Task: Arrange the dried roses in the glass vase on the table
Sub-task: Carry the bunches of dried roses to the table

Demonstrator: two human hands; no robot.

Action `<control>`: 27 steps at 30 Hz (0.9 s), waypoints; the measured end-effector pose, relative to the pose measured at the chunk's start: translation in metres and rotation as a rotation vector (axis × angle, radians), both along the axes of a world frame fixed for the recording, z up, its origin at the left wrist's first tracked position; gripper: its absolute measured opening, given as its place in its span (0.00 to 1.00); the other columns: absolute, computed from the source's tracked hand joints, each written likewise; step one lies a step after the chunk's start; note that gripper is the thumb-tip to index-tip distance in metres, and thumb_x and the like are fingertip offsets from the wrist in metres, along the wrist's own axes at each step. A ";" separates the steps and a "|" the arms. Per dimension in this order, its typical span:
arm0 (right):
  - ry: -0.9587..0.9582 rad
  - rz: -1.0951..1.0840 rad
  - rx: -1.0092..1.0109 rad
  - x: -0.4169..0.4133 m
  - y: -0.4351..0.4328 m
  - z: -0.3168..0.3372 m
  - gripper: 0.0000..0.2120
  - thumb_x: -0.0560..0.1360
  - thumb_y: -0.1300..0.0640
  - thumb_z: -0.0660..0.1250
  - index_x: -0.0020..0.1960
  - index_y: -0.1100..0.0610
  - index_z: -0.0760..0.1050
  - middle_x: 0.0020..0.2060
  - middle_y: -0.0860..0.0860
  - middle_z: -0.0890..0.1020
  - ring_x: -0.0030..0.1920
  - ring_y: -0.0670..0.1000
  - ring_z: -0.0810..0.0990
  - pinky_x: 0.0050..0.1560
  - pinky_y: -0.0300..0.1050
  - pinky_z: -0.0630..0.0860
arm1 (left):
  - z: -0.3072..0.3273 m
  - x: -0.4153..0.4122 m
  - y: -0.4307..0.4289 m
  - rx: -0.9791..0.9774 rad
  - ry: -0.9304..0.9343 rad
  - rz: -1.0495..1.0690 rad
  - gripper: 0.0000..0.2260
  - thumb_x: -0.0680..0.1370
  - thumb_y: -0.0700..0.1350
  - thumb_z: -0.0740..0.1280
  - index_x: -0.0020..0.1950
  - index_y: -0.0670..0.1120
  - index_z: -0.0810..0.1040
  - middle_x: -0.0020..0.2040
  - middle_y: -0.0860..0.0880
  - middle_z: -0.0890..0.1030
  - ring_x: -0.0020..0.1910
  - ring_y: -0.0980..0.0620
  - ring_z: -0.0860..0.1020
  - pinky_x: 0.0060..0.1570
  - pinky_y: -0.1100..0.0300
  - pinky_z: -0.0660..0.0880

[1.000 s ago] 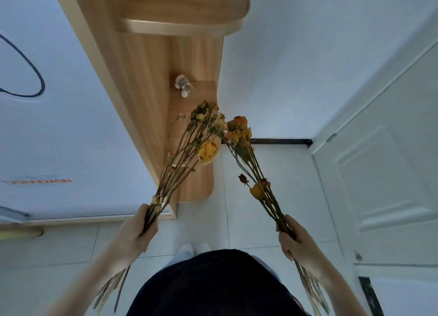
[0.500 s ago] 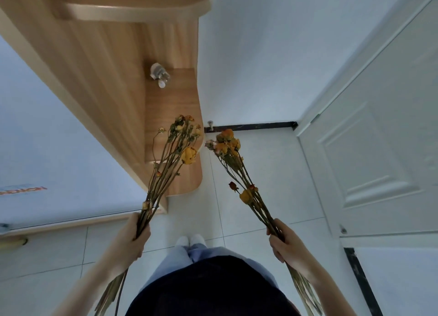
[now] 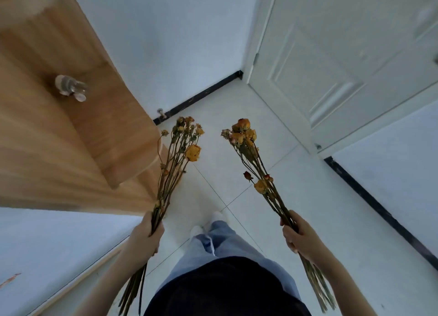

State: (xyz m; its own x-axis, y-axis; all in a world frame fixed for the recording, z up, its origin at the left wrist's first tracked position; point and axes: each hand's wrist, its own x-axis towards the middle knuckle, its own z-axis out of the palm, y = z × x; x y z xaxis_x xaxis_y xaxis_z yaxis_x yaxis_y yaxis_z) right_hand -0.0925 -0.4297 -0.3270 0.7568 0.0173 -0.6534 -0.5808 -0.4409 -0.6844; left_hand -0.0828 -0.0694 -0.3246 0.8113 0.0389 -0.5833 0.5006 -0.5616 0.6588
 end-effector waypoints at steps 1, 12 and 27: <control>0.000 -0.033 0.001 -0.009 -0.002 -0.001 0.04 0.77 0.65 0.58 0.46 0.58 0.69 0.26 0.49 0.70 0.21 0.46 0.66 0.24 0.37 0.68 | -0.001 0.005 -0.002 -0.008 0.007 -0.043 0.03 0.79 0.40 0.58 0.48 0.41 0.67 0.26 0.46 0.72 0.24 0.51 0.70 0.26 0.59 0.69; -0.019 -0.439 -0.052 -0.091 -0.033 -0.011 0.06 0.75 0.68 0.56 0.43 0.59 0.68 0.19 0.45 0.69 0.19 0.46 0.65 0.23 0.40 0.67 | -0.013 0.059 -0.072 -0.044 0.040 -0.392 0.19 0.79 0.36 0.58 0.69 0.44 0.62 0.22 0.50 0.68 0.20 0.55 0.68 0.21 0.63 0.67; -0.028 -0.799 -0.030 -0.144 -0.144 -0.017 0.04 0.77 0.67 0.57 0.44 0.60 0.67 0.27 0.51 0.69 0.22 0.46 0.65 0.24 0.40 0.67 | -0.013 0.105 -0.276 0.024 0.005 -0.845 0.06 0.80 0.40 0.57 0.44 0.41 0.65 0.28 0.46 0.69 0.25 0.51 0.69 0.27 0.57 0.69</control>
